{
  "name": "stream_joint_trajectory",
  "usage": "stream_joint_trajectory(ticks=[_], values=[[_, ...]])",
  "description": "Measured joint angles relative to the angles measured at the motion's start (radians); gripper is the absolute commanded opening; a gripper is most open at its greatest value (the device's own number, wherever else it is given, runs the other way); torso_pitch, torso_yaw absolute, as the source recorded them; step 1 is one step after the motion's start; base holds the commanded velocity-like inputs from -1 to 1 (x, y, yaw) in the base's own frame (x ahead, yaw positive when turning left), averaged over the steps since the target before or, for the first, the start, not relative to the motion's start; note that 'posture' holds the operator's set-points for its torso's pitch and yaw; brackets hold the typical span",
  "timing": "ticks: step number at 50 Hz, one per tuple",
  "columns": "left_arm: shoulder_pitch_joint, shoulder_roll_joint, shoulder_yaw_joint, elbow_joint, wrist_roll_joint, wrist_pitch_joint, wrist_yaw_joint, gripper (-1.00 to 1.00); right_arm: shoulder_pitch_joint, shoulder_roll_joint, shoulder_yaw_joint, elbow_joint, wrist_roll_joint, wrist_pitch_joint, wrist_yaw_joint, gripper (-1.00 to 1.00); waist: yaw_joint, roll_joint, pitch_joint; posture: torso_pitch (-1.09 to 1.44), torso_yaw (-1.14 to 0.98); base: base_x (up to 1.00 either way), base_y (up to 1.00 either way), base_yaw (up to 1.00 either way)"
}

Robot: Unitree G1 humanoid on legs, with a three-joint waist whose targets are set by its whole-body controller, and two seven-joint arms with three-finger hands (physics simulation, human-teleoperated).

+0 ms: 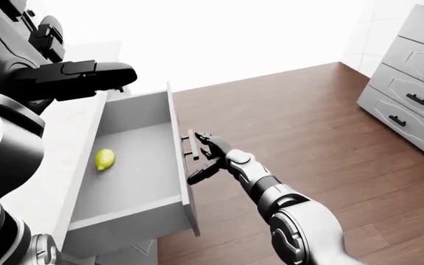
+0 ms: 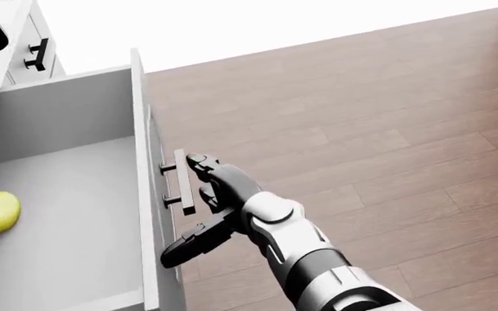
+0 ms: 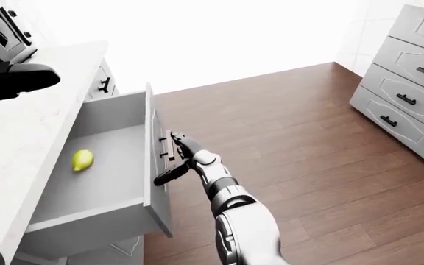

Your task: Close the right drawer.

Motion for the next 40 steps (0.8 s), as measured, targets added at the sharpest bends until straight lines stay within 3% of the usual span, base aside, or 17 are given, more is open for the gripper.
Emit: stream_joint_trajectory(ticks=[40], values=[[0.036,0.057,0.037,0.035,0.002,-0.034,-0.040,1.00,-0.054,0.042,-0.010,0.004,-0.028,0.032,0.025,1.00,-0.005,0.010,0.002,0.00,0.00,0.00,0.00,0.00]])
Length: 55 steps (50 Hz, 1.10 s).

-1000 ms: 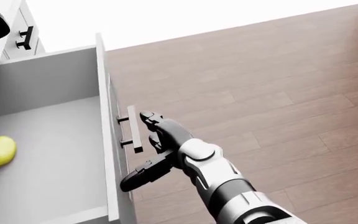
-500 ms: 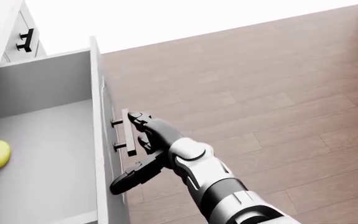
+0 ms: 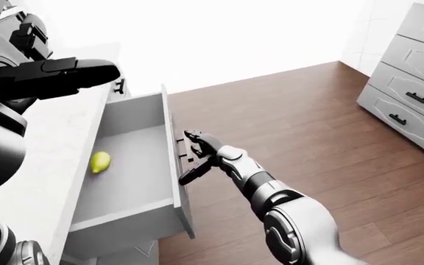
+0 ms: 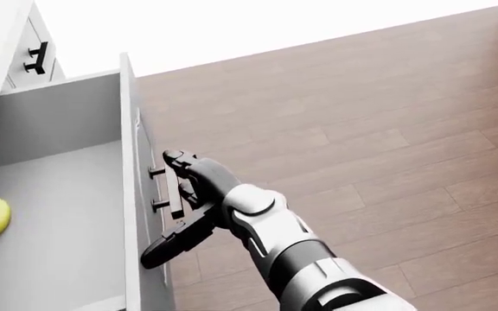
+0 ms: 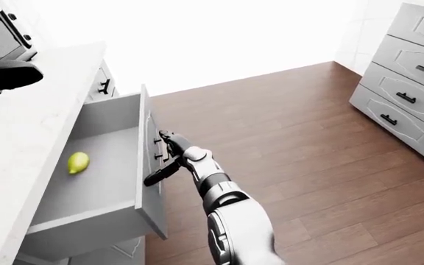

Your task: Close the right drawer.

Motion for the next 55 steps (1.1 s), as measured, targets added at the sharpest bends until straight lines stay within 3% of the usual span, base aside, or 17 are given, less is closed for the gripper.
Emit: stream_joint_trajectory(ticks=[55], values=[[0.031,0.033,0.024,0.022,0.010,-0.029,-0.040,1.00,-0.008,0.070,-0.018,-0.004,-0.031,-0.005,0.047,1.00,-0.003,0.007,-0.002,0.00,0.00,0.00,0.00,0.00]])
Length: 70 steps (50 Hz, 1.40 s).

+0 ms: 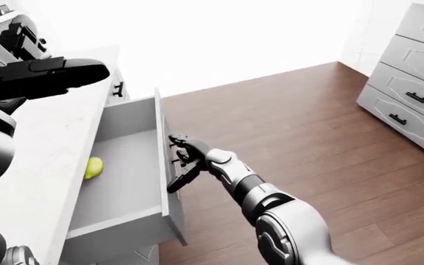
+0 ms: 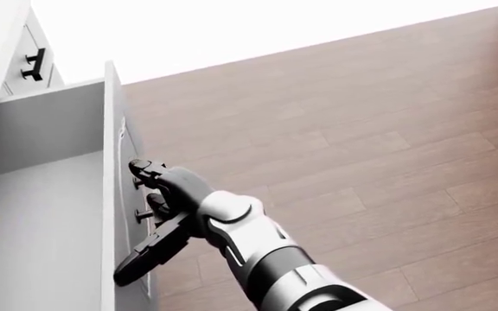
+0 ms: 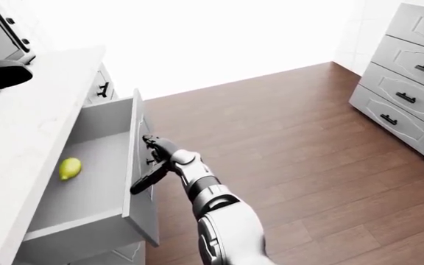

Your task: Close the right drawer.

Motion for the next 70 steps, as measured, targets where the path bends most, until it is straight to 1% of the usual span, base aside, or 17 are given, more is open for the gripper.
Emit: stream_joint_trajectory(ticks=[10,22,30,34,45,55,61,70], values=[[0.000,0.008,0.002,0.006,-0.004,-0.001,-0.002,1.00,-0.005,0.017,-0.007,-0.003,0.003,-0.005,0.016,1.00,0.002,0.003,-0.001,0.00,0.00,0.00,0.00,0.00],[0.003,0.025,0.012,0.017,-0.007,-0.012,-0.009,1.00,-0.006,0.019,-0.014,-0.006,0.003,0.001,-0.003,1.00,-0.001,0.007,-0.003,0.00,0.00,0.00,0.00,0.00],[-0.002,0.025,0.005,0.010,-0.019,-0.008,0.002,1.00,-0.030,-0.008,-0.016,0.007,0.013,-0.001,0.016,1.00,0.006,0.009,-0.001,0.00,0.00,0.00,0.00,0.00],[-0.005,0.031,0.006,0.005,-0.034,-0.005,0.014,1.00,-0.036,-0.028,-0.008,-0.007,0.020,-0.010,0.007,1.00,0.010,0.010,-0.004,0.00,0.00,0.00,0.00,0.00],[-0.012,0.033,-0.005,-0.001,-0.050,-0.007,0.036,1.00,-0.055,-0.111,-0.006,-0.008,0.058,-0.006,-0.036,1.00,0.017,0.009,-0.004,0.00,0.00,0.00,0.00,0.00],[-0.020,0.020,-0.018,-0.007,-0.047,-0.003,0.046,1.00,-0.069,-0.206,0.003,-0.016,0.115,-0.008,-0.083,1.00,0.022,0.004,-0.003,0.00,0.00,0.00,0.00,0.00],[-0.036,-0.003,-0.038,-0.007,-0.032,0.006,0.052,1.00,-0.066,-0.285,0.017,-0.037,0.156,-0.019,-0.118,1.00,0.027,-0.001,-0.005,0.00,0.00,0.00,0.00,0.00],[-0.081,-0.031,-0.064,-0.053,-0.074,0.049,0.116,1.00,-0.040,-0.387,0.047,-0.066,0.214,-0.004,-0.156,1.00,0.028,-0.010,-0.004,0.00,0.00,0.00,0.00,0.00]])
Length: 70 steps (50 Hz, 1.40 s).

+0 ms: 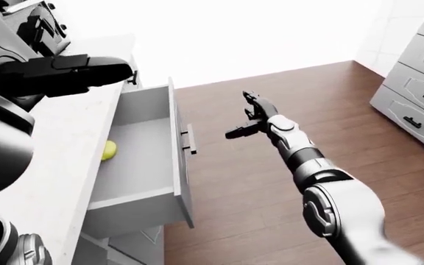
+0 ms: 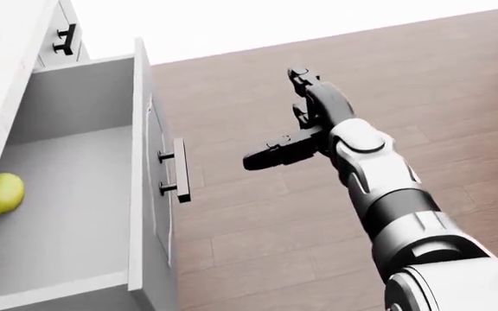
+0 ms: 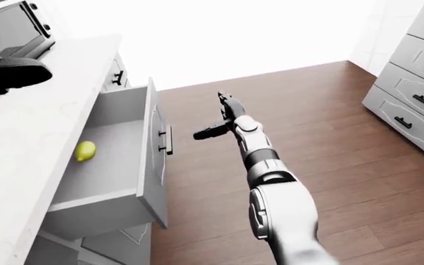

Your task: Close the right drawer.

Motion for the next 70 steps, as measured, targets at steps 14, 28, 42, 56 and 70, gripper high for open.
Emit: stream_joint_trajectory(ticks=[14,28,42,56,70], values=[[-0.087,-0.062,-0.072,-0.020,-0.023,0.058,0.079,1.00,0.147,-0.159,0.019,-0.245,0.109,0.074,-0.015,1.00,0.009,-0.022,-0.001,0.00,0.00,0.00,0.00,0.00],[-0.261,-0.311,-0.214,0.028,0.166,0.197,0.062,1.00,0.405,-0.230,-0.009,-0.799,0.170,0.386,-0.034,1.00,0.016,-0.059,0.003,0.00,0.00,0.00,0.00,0.00],[-0.257,-0.619,-0.378,0.131,0.682,0.198,-0.182,1.00,0.545,-0.300,-0.086,-1.146,0.196,0.604,-0.021,1.00,0.028,-0.094,0.003,0.00,0.00,0.00,0.00,0.00],[-0.207,-0.865,-0.446,0.211,1.023,0.193,-0.337,1.00,0.633,-0.338,-0.152,-1.329,0.221,0.730,-0.010,1.00,0.032,-0.120,0.000,0.00,0.00,0.00,0.00,0.00],[-0.143,-1.113,-0.596,0.039,1.199,0.364,-0.300,1.00,0.646,-0.350,-0.172,-1.390,0.230,0.769,-0.007,1.00,0.039,-0.142,-0.001,0.00,0.00,0.00,0.00,0.00]])
